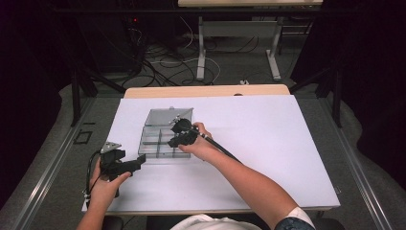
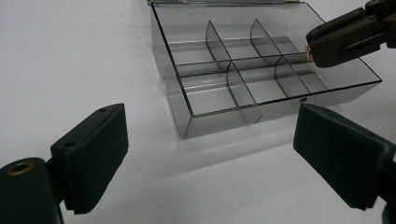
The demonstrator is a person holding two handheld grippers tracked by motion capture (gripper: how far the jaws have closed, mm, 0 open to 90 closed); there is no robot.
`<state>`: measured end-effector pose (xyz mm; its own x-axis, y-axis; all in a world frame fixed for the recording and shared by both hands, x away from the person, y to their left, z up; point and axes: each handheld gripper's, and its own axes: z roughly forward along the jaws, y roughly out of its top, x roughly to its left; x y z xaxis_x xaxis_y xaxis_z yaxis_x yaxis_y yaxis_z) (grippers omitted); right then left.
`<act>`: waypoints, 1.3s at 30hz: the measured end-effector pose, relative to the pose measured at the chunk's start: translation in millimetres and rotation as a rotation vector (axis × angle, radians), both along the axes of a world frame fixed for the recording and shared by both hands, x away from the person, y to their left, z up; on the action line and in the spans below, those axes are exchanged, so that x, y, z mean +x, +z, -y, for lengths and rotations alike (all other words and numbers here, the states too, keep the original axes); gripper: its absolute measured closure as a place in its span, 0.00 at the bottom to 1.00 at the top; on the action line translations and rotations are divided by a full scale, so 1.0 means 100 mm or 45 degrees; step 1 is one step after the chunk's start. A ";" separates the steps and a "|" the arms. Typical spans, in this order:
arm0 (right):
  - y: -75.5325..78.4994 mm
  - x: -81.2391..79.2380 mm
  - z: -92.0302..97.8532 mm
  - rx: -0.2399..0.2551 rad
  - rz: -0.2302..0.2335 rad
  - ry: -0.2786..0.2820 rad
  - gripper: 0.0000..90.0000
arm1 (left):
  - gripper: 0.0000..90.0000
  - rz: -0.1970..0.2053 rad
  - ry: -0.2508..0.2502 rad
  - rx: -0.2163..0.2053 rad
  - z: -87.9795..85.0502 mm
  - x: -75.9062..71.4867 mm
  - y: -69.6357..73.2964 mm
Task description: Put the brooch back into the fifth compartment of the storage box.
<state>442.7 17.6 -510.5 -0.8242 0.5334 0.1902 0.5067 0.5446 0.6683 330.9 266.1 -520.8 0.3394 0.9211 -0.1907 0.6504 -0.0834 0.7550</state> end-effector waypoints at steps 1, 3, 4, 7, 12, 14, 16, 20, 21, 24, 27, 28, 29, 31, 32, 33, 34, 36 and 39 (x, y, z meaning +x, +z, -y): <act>-0.01 0.00 -0.01 -0.004 -0.001 0.013 0.88 | 0.11 -0.001 0.001 -0.001 0.00 0.00 0.00; -0.02 -0.01 -0.03 -0.010 -0.014 0.004 0.88 | 0.11 0.002 0.005 -0.007 0.00 0.00 0.00; -0.03 0.00 -0.03 -0.015 -0.006 0.013 0.88 | 0.11 0.009 0.009 -0.011 0.01 0.00 -0.01; -0.07 0.01 -0.05 -0.012 0.001 0.011 0.88 | 0.11 0.008 0.014 -0.014 0.01 0.01 -0.01; -0.09 0.01 -0.08 -0.014 0.003 0.029 0.88 | 0.11 0.010 0.013 -0.016 0.02 0.02 -0.01; -0.10 0.01 -0.09 -0.012 0.013 0.033 0.86 | 0.11 0.004 0.014 -0.020 0.02 0.03 -0.01; -0.10 0.00 -0.09 -0.009 0.014 0.024 0.82 | 0.11 0.000 0.011 -0.016 0.02 0.03 -0.02; -0.11 0.01 -0.09 -0.010 0.026 0.025 0.78 | 0.11 0.006 0.009 -0.015 0.01 0.02 -0.01; -0.10 0.01 -0.09 -0.014 0.026 0.018 0.76 | 0.11 0.001 0.019 -0.025 0.02 0.02 -0.01; -0.10 0.01 -0.09 -0.014 0.052 0.029 0.71 | 0.11 0.007 0.018 -0.019 0.01 0.01 -0.01; -0.08 -0.01 -0.08 -0.012 0.050 0.021 0.67 | 0.11 0.010 0.018 -0.019 0.01 0.01 -0.01; -0.07 -0.02 -0.08 -0.011 0.046 0.020 0.65 | 0.11 0.010 0.019 -0.019 0.01 0.01 -0.01; -0.08 -0.02 -0.08 -0.004 0.067 0.019 0.63 | 0.11 0.010 0.021 -0.016 0.00 0.00 -0.01; -0.06 -0.03 -0.08 -0.001 0.062 0.011 0.60 | 0.11 0.008 0.022 -0.013 0.00 0.00 0.00; -0.05 -0.03 -0.08 -0.002 0.054 0.007 0.58 | 0.11 0.010 0.022 -0.013 0.00 0.00 0.00; -0.04 -0.04 -0.08 0.005 0.048 -0.006 0.56 | 0.11 0.005 0.019 -0.010 0.00 0.00 0.00; -0.03 -0.04 -0.07 0.012 0.049 -0.003 0.55 | 0.11 0.004 0.017 -0.013 0.01 0.00 0.00; -0.02 -0.04 -0.06 0.026 0.048 0.012 0.52 | 0.11 -0.001 0.014 -0.009 0.01 0.01 -0.01; 0.00 -0.06 -0.07 0.008 0.057 0.026 0.47 | 0.11 0.003 0.017 -0.023 0.02 0.01 -0.01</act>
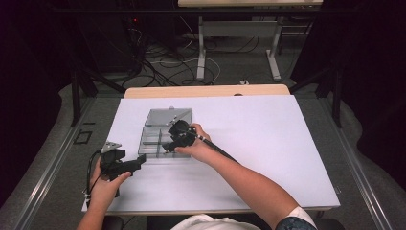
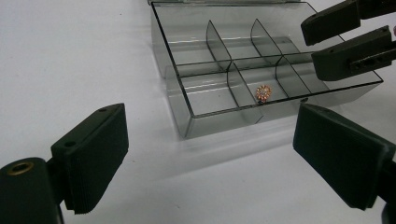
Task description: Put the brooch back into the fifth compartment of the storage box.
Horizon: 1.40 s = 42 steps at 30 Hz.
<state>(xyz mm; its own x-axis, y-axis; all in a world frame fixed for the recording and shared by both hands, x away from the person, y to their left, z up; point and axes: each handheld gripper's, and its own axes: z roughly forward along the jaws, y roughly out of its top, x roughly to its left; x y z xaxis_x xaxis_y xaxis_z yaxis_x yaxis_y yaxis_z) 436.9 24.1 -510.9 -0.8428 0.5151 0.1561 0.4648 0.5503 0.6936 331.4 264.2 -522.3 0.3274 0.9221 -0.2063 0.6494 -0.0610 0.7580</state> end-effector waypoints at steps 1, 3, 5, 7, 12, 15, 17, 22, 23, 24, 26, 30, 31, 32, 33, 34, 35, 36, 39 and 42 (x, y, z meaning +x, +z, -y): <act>0.00 0.00 0.00 0.000 0.012 0.008 0.46 | 0.11 0.001 -0.002 0.001 0.00 0.00 0.00; 0.01 -0.02 0.00 -0.015 0.012 -0.005 0.45 | 0.11 0.008 -0.008 0.005 0.00 0.00 0.01; 0.02 -0.03 0.00 -0.024 0.009 -0.004 0.44 | 0.11 0.004 -0.008 0.007 0.01 0.00 0.00; 0.03 -0.04 0.01 -0.021 0.012 -0.001 0.43 | 0.11 0.003 -0.010 0.013 0.01 0.00 0.01; 0.09 -0.07 0.05 0.000 0.017 0.019 0.41 | 0.12 0.003 -0.009 0.012 0.01 0.00 0.01; 0.13 -0.09 0.09 0.014 0.030 0.030 0.40 | 0.12 0.002 -0.010 0.011 0.01 0.00 0.01; 0.16 -0.11 0.12 0.022 0.019 0.030 0.39 | 0.12 0.005 -0.011 0.010 0.01 0.00 0.01; 0.20 -0.17 0.18 0.023 0.024 0.001 0.38 | 0.11 0.005 -0.016 0.011 0.02 0.00 0.01; 0.21 -0.18 0.20 0.026 0.019 0.002 0.37 | 0.12 -0.001 -0.021 0.020 0.01 0.00 0.01; 0.21 -0.18 0.22 0.024 0.025 0.001 0.36 | 0.11 -0.003 -0.022 0.018 0.01 0.00 0.01; 0.23 -0.20 0.25 0.026 0.021 -0.012 0.32 | 0.11 0.006 -0.015 0.013 0.02 0.00 0.00; 0.24 -0.23 0.31 0.041 0.049 -0.013 0.24 | 0.11 0.007 -0.015 0.020 0.03 0.01 0.00; 0.24 -0.23 0.33 0.039 0.061 -0.014 0.22 | 0.11 0.007 -0.015 0.020 0.03 0.01 0.00; 0.24 -0.25 0.34 0.055 0.063 -0.034 0.20 | 0.11 0.007 -0.015 0.019 0.03 0.01 0.00; 0.25 -0.25 0.37 0.039 0.071 -0.019 0.18 | 0.11 0.007 -0.015 0.020 0.03 0.01 0.00; 0.25 -0.27 0.38 0.034 0.062 -0.037 0.18 | 0.11 0.008 -0.014 0.020 0.03 0.01 0.00; 0.25 -0.27 0.40 0.041 0.089 -0.038 0.18 | 0.11 0.009 -0.015 0.018 0.03 0.01 0.00; 0.26 -0.28 0.43 0.034 0.075 -0.036 0.18 | 0.11 0.010 -0.015 0.017 0.03 0.01 0.00; 0.26 -0.29 0.50 0.036 0.073 -0.037 0.17 | 0.12 0.010 -0.016 0.014 0.03 0.01 0.00; 0.25 -0.31 0.59 0.050 0.085 -0.048 0.17 | 0.12 0.009 -0.015 0.010 0.03 0.00 0.00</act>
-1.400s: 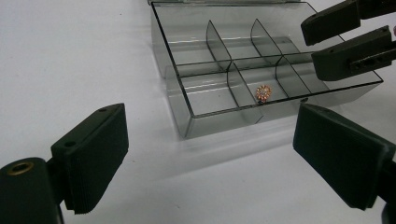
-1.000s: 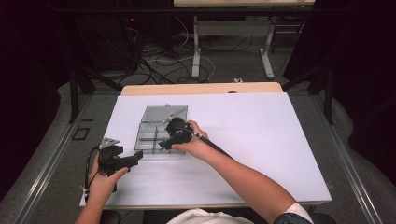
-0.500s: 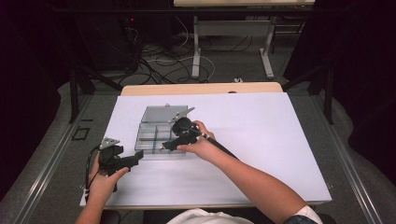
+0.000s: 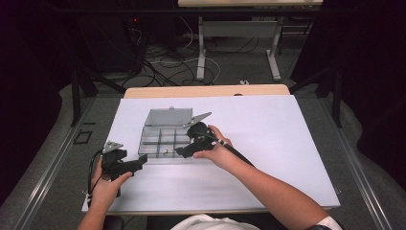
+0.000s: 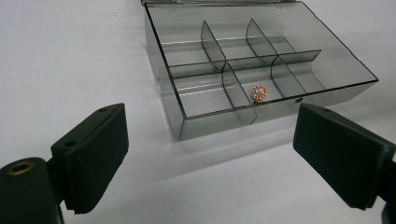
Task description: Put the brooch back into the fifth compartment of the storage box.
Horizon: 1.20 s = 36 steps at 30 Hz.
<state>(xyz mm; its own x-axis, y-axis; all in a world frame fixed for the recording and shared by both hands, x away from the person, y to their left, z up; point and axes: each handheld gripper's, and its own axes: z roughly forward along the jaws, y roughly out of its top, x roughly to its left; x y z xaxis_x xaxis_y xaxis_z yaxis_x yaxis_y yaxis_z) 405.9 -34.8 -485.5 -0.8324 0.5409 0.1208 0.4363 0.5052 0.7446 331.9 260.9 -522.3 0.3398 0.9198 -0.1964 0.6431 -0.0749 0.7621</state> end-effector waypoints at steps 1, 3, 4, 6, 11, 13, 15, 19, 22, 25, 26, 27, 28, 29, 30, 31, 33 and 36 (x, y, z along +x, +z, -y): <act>0.00 -0.01 0.03 0.006 -0.002 -0.016 0.17 | 0.11 0.000 0.001 0.000 0.00 0.00 0.00; 0.00 -0.02 0.10 -0.015 -0.009 -0.017 0.17 | 0.12 0.000 0.001 0.000 0.00 0.00 0.00; 0.00 -0.02 0.14 -0.007 -0.005 -0.026 0.17 | 0.12 -0.001 0.001 0.000 0.00 0.00 0.00; 0.00 -0.03 0.21 -0.009 0.000 -0.033 0.17 | 0.12 -0.001 0.000 -0.001 0.00 0.00 0.00; -0.02 -0.03 0.39 0.003 0.010 -0.079 0.16 | 0.11 -0.008 0.004 -0.009 0.01 0.00 0.00; -0.03 -0.03 0.48 0.001 0.004 -0.093 0.16 | 0.11 -0.005 0.002 -0.002 0.01 0.00 0.00; -0.05 -0.03 0.56 0.007 0.008 -0.121 0.13 | 0.11 -0.005 0.002 0.000 0.01 0.00 0.00; -0.09 -0.03 0.73 0.013 0.031 -0.150 0.10 | 0.11 -0.004 0.002 0.000 0.01 0.00 0.00; -0.09 -0.04 0.86 0.011 0.023 -0.179 0.06 | 0.12 -0.003 0.002 0.000 0.01 0.00 0.00; -0.10 -0.07 0.98 0.036 0.016 -0.222 0.05 | 0.12 -0.007 -0.006 0.003 0.01 0.00 0.00; -0.10 -0.07 1.02 0.035 0.025 -0.218 0.05 | 0.11 -0.007 -0.006 0.004 0.01 0.00 0.00; -0.11 -0.08 1.06 0.029 0.035 -0.232 0.04 | 0.11 -0.009 -0.002 -0.001 0.02 0.00 0.00; -0.11 -0.08 1.09 0.031 0.052 -0.236 0.03 | 0.11 -0.007 -0.006 0.006 0.01 0.00 0.00; -0.10 -0.10 1.13 0.020 0.033 -0.243 0.02 | 0.11 -0.008 -0.004 0.005 0.01 0.00 0.00; -0.13 -0.11 1.16 0.040 0.054 -0.255 0.00 | 0.12 -0.015 -0.007 0.008 0.01 0.00 0.01; -0.13 -0.12 1.20 0.038 0.046 -0.262 0.00 | 0.12 -0.014 -0.005 0.006 0.01 0.00 0.00; -0.15 -0.14 1.28 0.039 0.050 -0.280 0.00 | 0.11 -0.014 -0.005 0.007 0.01 0.00 0.00; -0.16 -0.17 1.39 0.021 0.053 -0.306 0.00 | 0.11 -0.007 -0.002 0.005 0.01 0.00 0.00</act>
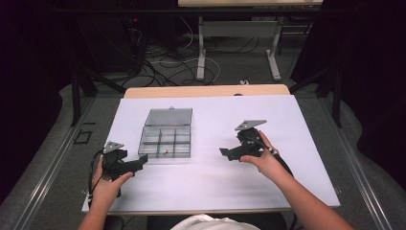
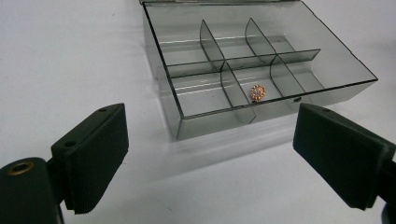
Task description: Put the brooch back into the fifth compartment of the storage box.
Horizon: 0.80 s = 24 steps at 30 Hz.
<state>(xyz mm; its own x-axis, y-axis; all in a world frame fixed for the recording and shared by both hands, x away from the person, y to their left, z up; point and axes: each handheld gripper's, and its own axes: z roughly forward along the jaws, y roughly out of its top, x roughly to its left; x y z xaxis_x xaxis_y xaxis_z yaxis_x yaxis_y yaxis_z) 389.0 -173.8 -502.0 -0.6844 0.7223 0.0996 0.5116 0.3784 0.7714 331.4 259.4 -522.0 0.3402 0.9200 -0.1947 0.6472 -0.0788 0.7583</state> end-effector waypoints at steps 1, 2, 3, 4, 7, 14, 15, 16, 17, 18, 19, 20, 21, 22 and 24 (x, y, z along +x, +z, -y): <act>-0.01 -0.01 0.04 0.000 0.017 -0.010 0.00 | 0.12 -0.003 -0.001 0.002 0.00 0.00 0.00; -0.02 -0.02 0.08 0.005 0.014 -0.022 0.00 | 0.12 0.007 0.005 -0.001 0.00 0.00 0.00; -0.02 -0.03 0.12 0.006 0.018 -0.034 0.00 | 0.11 0.006 0.004 -0.003 0.00 0.00 0.00; -0.03 -0.04 0.16 0.005 0.012 -0.040 0.00 | 0.11 0.006 0.005 -0.001 0.00 0.00 0.00; -0.06 -0.06 0.27 0.019 0.024 -0.066 0.00 | 0.12 0.004 0.008 -0.005 0.01 0.00 -0.01; -0.11 -0.15 0.50 0.045 0.014 -0.138 0.00 | 0.12 0.005 0.013 -0.007 0.01 0.00 -0.01; -0.12 -0.16 0.53 0.049 0.014 -0.148 0.00 | 0.12 0.005 0.012 -0.007 0.01 0.00 -0.01; -0.13 -0.16 0.57 0.044 0.016 -0.154 0.00 | 0.12 0.005 0.012 -0.006 0.01 0.00 -0.01; -0.14 -0.17 0.60 0.049 0.017 -0.170 0.00 | 0.12 0.007 0.007 -0.002 0.01 0.00 -0.01; -0.15 -0.18 0.63 0.050 0.016 -0.183 0.00 | 0.12 0.008 0.006 0.001 0.01 0.00 -0.01; -0.16 -0.18 0.66 0.052 0.017 -0.192 0.00 | 0.12 0.008 0.007 0.001 0.01 0.00 -0.01; -0.17 -0.19 0.69 0.061 0.019 -0.194 0.00 | 0.12 0.009 0.010 0.007 0.01 0.00 -0.01; -0.18 -0.19 0.71 0.067 0.018 -0.202 0.00 | 0.12 0.009 0.010 0.006 0.00 0.00 -0.01; -0.19 -0.20 0.73 0.069 0.022 -0.206 0.00 | 0.12 0.010 0.011 0.006 0.00 0.00 -0.01; -0.22 -0.22 0.76 0.063 0.030 -0.210 0.01 | 0.12 0.010 0.012 0.007 0.00 0.00 -0.01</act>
<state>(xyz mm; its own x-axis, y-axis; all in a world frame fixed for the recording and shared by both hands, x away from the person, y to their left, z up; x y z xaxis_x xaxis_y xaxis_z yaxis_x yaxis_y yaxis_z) 367.4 -250.2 -524.1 -0.5598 0.8194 0.1231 0.5451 0.2523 0.7995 331.4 259.1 -522.5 0.3327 0.9242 -0.1874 0.6421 -0.0765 0.7628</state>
